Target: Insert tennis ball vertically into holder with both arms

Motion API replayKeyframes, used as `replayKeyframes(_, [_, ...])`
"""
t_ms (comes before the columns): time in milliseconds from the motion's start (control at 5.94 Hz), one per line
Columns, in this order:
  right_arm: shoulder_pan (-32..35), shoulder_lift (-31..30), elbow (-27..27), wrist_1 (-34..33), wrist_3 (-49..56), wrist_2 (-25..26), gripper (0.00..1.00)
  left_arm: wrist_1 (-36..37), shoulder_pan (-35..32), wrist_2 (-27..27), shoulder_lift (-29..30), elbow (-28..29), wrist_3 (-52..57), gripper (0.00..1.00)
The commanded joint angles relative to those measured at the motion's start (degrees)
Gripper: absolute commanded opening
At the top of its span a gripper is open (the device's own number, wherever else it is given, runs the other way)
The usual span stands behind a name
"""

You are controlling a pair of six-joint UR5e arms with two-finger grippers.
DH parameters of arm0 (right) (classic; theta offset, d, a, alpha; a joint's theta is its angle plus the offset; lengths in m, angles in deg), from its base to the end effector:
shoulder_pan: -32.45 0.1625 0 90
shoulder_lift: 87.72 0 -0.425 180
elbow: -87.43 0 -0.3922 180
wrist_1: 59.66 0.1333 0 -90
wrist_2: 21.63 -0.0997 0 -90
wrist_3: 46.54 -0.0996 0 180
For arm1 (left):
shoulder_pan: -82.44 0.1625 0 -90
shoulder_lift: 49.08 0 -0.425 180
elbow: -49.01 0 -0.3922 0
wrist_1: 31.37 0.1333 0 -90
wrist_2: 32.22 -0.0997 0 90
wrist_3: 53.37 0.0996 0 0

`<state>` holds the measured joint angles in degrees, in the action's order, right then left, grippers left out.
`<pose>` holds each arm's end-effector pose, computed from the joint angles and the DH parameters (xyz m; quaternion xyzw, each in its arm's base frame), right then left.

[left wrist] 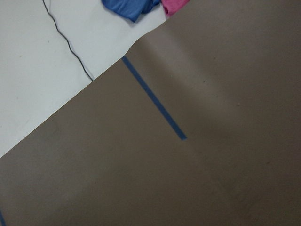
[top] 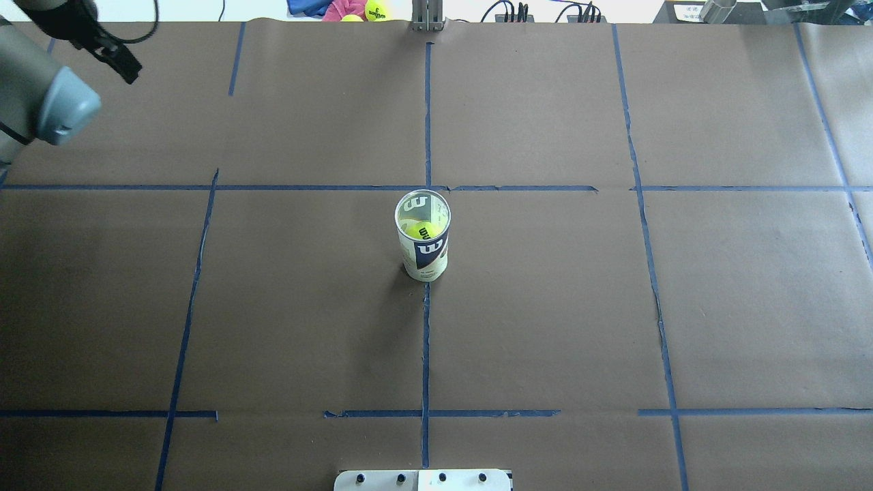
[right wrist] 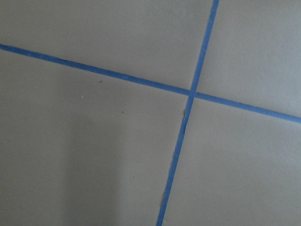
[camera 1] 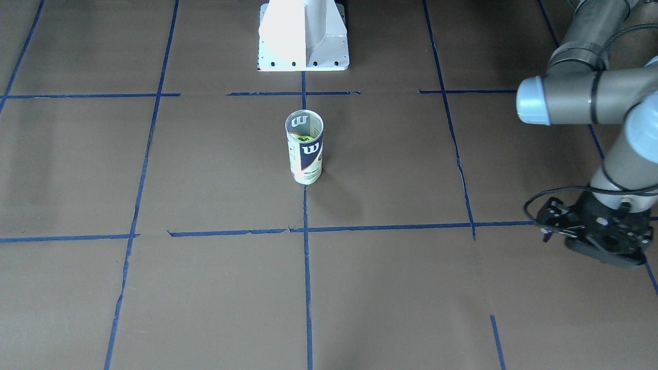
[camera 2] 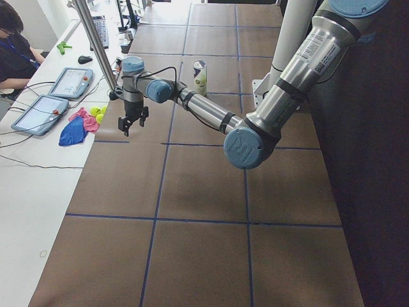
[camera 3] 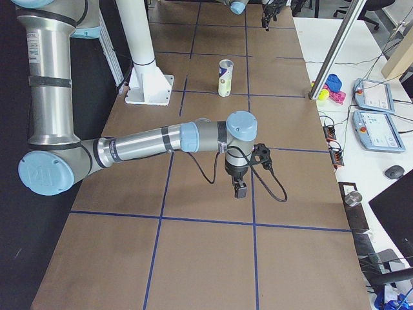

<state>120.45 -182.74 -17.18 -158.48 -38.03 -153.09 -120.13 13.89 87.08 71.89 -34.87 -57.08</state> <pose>0.0516 -0.4523 0.5938 0.0264 -0.3530 -0.0880 0.9311 0.1775 -0.6831 0.4017 0.1393 0.2847 0.1971 0.9277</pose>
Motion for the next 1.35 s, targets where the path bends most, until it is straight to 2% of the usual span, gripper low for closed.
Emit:
replayKeyframes(0, [0.06,-0.87,1.78,0.12,-0.86,-0.20,1.00,2.02,-9.46,11.27,-9.39,0.03,0.45,1.00])
replayKeyframes(168, [0.06,-0.87,2.39,0.12,-0.86,-0.37,1.00,2.28,-12.63,11.30,-12.66,0.03,0.45,1.00])
replayKeyframes(674, [-0.03,-0.87,2.13,0.21,-0.16,-0.29,1.00,1.49,-16.51,12.18,-22.95,-0.15,0.54,1.00])
replayKeyframes(842, [0.06,-0.87,2.13,0.12,-0.42,-0.46,1.00,1.84,-19.40,17.84,-23.58,-0.24,0.54,1.00])
replayKeyframes(1011, [0.06,-0.70,1.96,0.21,-0.34,-0.29,1.00,2.01,-20.82,18.16,-26.11,-3.37,0.63,1.00])
replayKeyframes(1179, [0.06,-0.87,2.13,2.03,-0.16,0.06,1.00,1.93,-20.92,17.90,-29.53,-8.97,2.28,1.00])
